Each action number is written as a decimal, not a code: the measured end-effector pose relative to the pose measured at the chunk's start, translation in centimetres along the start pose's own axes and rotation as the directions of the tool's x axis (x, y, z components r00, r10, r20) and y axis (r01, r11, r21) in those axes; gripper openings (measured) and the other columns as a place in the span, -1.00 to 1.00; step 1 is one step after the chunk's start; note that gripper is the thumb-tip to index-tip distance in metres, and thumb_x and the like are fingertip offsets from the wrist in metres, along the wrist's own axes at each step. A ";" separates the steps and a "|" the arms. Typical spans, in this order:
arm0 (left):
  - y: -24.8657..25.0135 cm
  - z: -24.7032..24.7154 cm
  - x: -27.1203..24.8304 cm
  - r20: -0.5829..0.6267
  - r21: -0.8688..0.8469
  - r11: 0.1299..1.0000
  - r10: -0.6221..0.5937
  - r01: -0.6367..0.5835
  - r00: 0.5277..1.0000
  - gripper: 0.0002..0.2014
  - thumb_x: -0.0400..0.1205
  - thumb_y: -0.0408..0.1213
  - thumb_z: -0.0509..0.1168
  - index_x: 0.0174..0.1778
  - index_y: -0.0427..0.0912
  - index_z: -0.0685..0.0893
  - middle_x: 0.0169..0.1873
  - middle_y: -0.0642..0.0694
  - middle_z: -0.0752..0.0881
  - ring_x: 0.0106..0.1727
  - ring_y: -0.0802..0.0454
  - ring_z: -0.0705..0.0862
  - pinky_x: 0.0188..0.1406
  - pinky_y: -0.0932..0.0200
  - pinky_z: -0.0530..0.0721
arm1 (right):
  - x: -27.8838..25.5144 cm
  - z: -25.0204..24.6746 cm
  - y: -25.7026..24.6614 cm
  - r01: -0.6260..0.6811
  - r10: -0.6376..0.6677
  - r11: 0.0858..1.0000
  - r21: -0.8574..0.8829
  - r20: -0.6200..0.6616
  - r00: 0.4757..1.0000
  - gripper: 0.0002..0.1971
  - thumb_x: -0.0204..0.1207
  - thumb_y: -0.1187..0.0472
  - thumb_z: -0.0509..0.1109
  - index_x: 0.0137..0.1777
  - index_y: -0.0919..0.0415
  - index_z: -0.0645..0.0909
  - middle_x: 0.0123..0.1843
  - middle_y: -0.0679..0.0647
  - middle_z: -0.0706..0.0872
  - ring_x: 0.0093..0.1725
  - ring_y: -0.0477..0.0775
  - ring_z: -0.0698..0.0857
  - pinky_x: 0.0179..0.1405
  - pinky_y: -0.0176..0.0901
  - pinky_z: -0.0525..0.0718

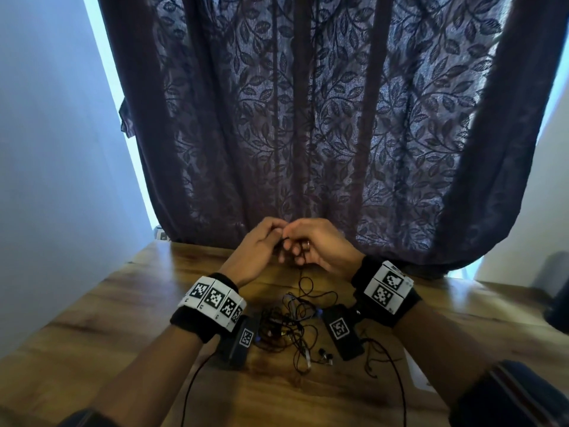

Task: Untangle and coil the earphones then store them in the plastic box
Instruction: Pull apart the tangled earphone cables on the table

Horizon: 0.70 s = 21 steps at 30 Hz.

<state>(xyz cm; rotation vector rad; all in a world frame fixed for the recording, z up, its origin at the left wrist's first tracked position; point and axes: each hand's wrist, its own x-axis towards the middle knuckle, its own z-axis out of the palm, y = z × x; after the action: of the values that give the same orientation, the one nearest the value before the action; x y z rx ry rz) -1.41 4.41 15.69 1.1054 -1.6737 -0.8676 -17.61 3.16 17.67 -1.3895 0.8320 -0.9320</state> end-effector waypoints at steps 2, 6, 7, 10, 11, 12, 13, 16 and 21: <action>0.2 0.3 -0.2 0.019 -0.084 0.992 -0.093 0.095 0.995 -0.79 0.79 -0.34 0.07 0.10 -0.13 0.63 -0.26 -0.02 0.72 -0.28 0.13 0.66 -0.31 0.18 0.60 | -0.3 -0.3 0.0 0.125 -0.110 0.943 -0.309 0.065 0.992 -0.88 0.64 0.47 0.31 -0.01 0.29 0.64 -0.25 0.14 0.77 -0.46 -0.15 0.63 -0.54 -0.33 0.57; -0.2 0.1 -0.4 0.040 -0.055 0.979 -0.194 0.196 0.980 -0.72 0.75 -0.26 0.07 -0.20 -0.03 0.62 -0.46 0.12 0.64 -0.43 0.12 0.47 -0.45 0.15 0.35 | -0.9 -0.8 -0.4 0.357 -0.315 0.705 -0.613 0.179 0.932 -0.88 0.64 0.43 0.37 0.08 0.24 0.67 -0.18 0.09 0.85 -0.24 -0.02 0.80 -0.14 -0.18 0.78; 0.0 0.0 -0.5 0.066 -0.045 0.978 -0.200 0.203 0.978 -0.70 0.75 -0.27 0.06 -0.24 -0.06 0.61 -0.47 0.08 0.61 -0.48 0.13 0.42 -0.49 0.17 0.31 | -1.0 -0.8 -0.5 0.402 -0.372 0.659 -0.636 0.189 0.909 -0.86 0.63 0.44 0.38 0.07 0.24 0.69 -0.17 0.09 0.85 -0.16 -0.01 0.82 -0.07 -0.19 0.79; 1.0 -0.5 -0.9 0.113 -0.082 0.971 -0.213 0.223 0.970 -0.73 0.78 -0.33 0.03 -0.16 -0.14 0.57 -0.49 -0.03 0.52 -0.57 0.15 0.33 -0.61 0.26 0.25 | -0.6 -0.6 0.3 0.530 -0.566 0.457 -0.714 0.226 0.793 -0.86 0.63 0.42 0.37 0.04 0.23 0.73 -0.10 0.04 0.83 -0.06 -0.04 0.77 -0.01 -0.26 0.73; 1.2 -0.9 -0.9 0.120 -0.113 0.965 -0.223 0.236 0.968 -0.72 0.80 -0.33 0.02 -0.14 -0.14 0.57 -0.51 -0.03 0.49 -0.57 0.15 0.30 -0.63 0.28 0.23 | -0.5 -0.5 0.8 0.552 -0.628 0.359 -0.752 0.243 0.740 -0.88 0.64 0.37 0.38 0.04 0.21 0.73 -0.07 0.01 0.81 -0.04 -0.01 0.74 0.01 -0.18 0.71; 1.4 -1.2 -1.0 0.131 -0.141 0.958 -0.232 0.250 0.964 -0.71 0.82 -0.32 0.00 -0.11 -0.15 0.59 -0.52 -0.02 0.47 -0.57 0.15 0.29 -0.64 0.29 0.22 | -0.4 -0.4 1.4 0.559 -0.678 0.282 -0.780 0.251 0.691 -0.90 0.65 0.33 0.38 0.05 0.20 0.73 -0.05 -0.01 0.80 -0.03 0.03 0.71 0.01 -0.11 0.69; 1.5 -1.6 -1.1 0.149 -0.156 0.953 -0.239 0.261 0.960 -0.69 0.84 -0.31 -0.01 -0.08 -0.17 0.62 -0.53 -0.02 0.45 -0.57 0.15 0.27 -0.65 0.30 0.21 | -0.3 -0.3 2.0 0.556 -0.717 0.239 -0.796 0.242 0.654 -0.91 0.65 0.30 0.40 0.04 0.21 0.73 -0.04 0.00 0.79 -0.02 0.06 0.69 0.02 -0.07 0.67; 1.5 -2.0 -1.6 0.213 -0.187 0.940 -0.244 0.284 0.946 -0.64 0.85 -0.26 -0.01 0.03 -0.30 0.68 -0.55 0.00 0.44 -0.58 0.17 0.28 -0.65 0.32 0.21 | 0.1 -0.6 2.4 0.528 -0.807 0.168 -0.833 0.191 0.559 -0.89 0.66 0.27 0.40 0.03 0.28 0.73 -0.07 0.09 0.75 -0.02 0.11 0.67 0.01 -0.08 0.64; 1.8 -1.5 -1.4 0.183 -0.637 0.753 -0.057 0.163 0.982 -0.75 0.80 -0.46 0.03 0.17 -0.38 0.61 -0.42 -0.05 0.58 -0.51 0.21 0.44 -0.59 0.38 0.40 | 0.2 1.4 3.7 0.378 -0.601 0.673 -0.635 -0.172 0.780 -0.82 0.68 0.40 0.27 0.13 0.28 0.69 -0.28 -0.05 0.73 -0.33 -0.22 0.67 -0.26 -0.24 0.64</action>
<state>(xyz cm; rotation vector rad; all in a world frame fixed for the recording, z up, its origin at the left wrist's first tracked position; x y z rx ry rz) -0.24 6.26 17.39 0.6569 -1.2531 -1.5048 -16.05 3.46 14.03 -2.0803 1.0971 -1.4914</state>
